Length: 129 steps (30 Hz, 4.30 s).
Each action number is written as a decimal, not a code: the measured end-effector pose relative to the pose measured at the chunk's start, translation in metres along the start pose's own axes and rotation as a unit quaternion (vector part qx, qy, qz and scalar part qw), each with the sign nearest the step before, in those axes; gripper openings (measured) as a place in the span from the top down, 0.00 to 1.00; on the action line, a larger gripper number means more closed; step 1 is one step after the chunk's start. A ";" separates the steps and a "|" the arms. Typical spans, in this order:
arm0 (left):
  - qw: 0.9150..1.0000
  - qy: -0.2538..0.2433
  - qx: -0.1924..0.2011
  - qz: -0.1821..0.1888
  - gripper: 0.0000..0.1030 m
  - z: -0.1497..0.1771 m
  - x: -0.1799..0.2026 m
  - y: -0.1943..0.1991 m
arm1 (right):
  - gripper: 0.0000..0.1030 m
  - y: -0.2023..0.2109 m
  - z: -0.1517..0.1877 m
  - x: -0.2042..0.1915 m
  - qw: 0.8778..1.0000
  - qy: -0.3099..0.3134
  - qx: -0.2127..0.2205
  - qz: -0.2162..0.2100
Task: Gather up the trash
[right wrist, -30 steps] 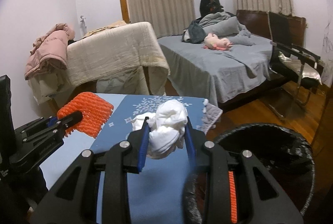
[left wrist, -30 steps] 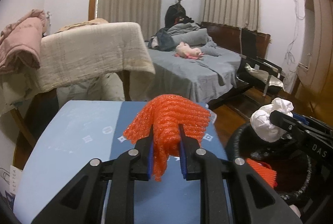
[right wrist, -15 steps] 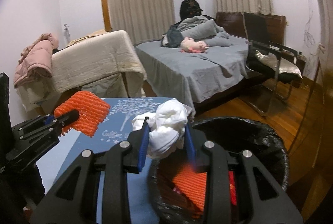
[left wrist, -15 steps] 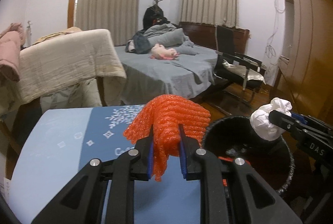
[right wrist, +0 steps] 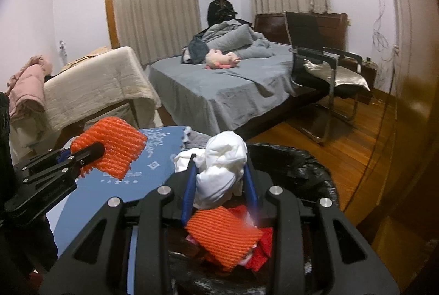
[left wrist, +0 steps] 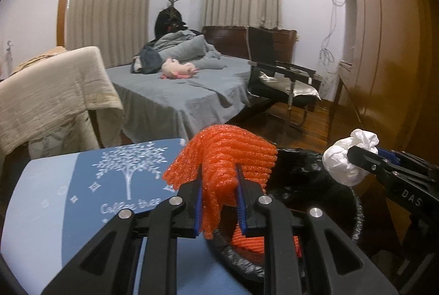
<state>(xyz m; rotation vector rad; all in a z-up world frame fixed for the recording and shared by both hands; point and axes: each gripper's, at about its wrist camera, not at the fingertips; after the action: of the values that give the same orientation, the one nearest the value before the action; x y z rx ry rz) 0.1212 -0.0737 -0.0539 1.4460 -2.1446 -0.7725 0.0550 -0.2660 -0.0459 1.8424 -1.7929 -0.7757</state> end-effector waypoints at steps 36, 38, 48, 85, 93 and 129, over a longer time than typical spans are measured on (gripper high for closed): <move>0.993 -0.050 -0.065 0.088 0.53 -0.013 0.059 -0.099 | 0.61 -0.057 0.012 0.070 0.995 -0.028 -0.054 0.073; 0.992 -0.051 -0.064 0.092 0.46 -0.013 0.059 -0.099 | 0.55 -0.058 0.012 0.073 0.995 -0.028 -0.054 0.077; 0.995 -0.032 -0.052 0.082 0.22 -0.014 0.043 -0.089 | 0.20 -0.047 0.013 0.071 0.995 -0.025 -0.038 0.086; 0.999 0.015 0.003 -0.030 0.06 0.009 -0.020 0.063 | 0.05 0.049 -0.008 -0.034 1.000 0.021 -0.013 -0.007; 0.999 0.011 0.017 -0.033 0.06 0.009 -0.019 0.080 | 0.05 0.056 -0.007 -0.043 1.000 0.027 -0.008 -0.011; 0.999 0.013 0.032 -0.040 0.06 0.007 -0.023 0.096 | 0.05 0.059 -0.010 -0.055 0.999 0.038 -0.003 -0.016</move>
<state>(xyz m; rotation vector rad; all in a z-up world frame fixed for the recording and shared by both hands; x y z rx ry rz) 0.0590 -0.0218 0.0039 1.5736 -2.1208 -0.7150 0.0183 -0.2152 0.0053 1.8758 -1.7162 -0.7129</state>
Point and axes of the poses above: each gripper's, at about its wrist camera, not at the fingertips, and y roughly against the way its jaws point, x to its right, z to its underside, and after that the axes turned 12 degrees about -x, right-handed
